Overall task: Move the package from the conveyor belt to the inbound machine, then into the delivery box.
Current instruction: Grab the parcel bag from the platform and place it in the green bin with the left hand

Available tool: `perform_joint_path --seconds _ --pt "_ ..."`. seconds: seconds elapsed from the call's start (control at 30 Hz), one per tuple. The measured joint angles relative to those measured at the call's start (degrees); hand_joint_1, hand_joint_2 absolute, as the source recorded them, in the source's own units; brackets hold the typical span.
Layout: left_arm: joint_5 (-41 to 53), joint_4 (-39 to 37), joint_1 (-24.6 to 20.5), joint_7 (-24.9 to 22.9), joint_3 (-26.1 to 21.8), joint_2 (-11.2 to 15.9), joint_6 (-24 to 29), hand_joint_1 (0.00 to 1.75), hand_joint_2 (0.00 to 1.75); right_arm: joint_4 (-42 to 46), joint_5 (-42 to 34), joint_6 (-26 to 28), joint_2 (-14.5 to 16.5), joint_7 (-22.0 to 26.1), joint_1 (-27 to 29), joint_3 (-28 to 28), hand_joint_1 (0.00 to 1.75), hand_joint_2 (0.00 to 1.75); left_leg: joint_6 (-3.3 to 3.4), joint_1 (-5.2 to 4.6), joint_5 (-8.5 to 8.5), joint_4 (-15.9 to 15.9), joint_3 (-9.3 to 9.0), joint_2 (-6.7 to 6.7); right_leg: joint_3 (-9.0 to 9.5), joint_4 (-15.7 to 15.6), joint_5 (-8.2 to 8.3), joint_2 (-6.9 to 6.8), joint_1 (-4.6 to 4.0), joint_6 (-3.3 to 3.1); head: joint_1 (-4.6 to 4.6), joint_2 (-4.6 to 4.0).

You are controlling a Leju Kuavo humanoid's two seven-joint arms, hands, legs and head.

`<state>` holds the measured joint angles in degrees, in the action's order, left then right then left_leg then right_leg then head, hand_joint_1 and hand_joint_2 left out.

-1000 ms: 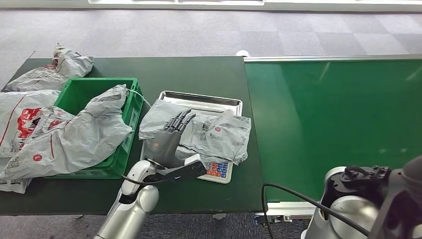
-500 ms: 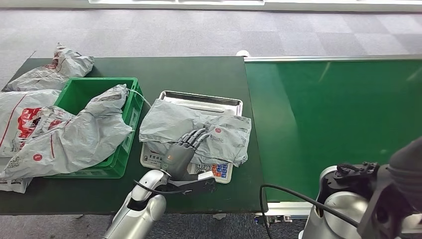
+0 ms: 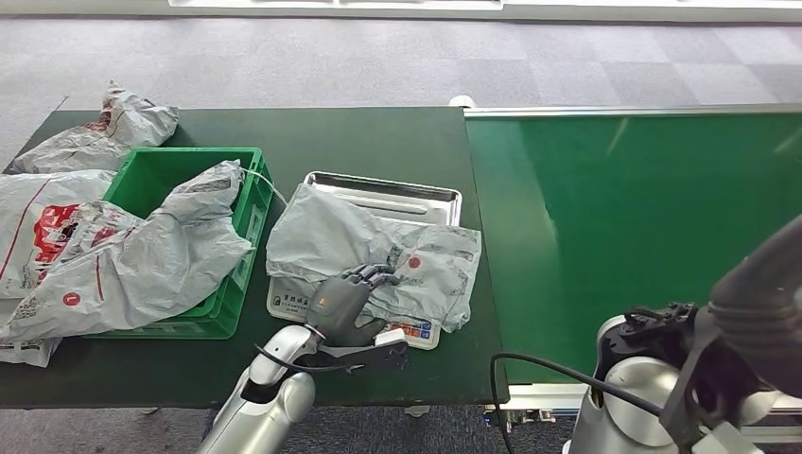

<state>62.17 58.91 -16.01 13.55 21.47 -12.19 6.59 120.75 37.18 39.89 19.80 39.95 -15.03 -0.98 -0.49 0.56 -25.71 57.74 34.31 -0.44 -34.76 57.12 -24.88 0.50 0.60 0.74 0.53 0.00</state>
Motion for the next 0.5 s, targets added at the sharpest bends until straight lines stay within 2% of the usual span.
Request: perform_joint_path --seconds 0.5 --pt "0.6 1.6 0.2 -0.7 0.0 0.4 5.8 1.75 1.75 -2.2 0.0 0.0 0.0 0.0 0.4 0.0 0.00 1.75 0.00 0.00 0.00 0.0 0.00 0.00 0.00 0.0 0.00 0.00 0.00 0.00 -0.01 0.00"
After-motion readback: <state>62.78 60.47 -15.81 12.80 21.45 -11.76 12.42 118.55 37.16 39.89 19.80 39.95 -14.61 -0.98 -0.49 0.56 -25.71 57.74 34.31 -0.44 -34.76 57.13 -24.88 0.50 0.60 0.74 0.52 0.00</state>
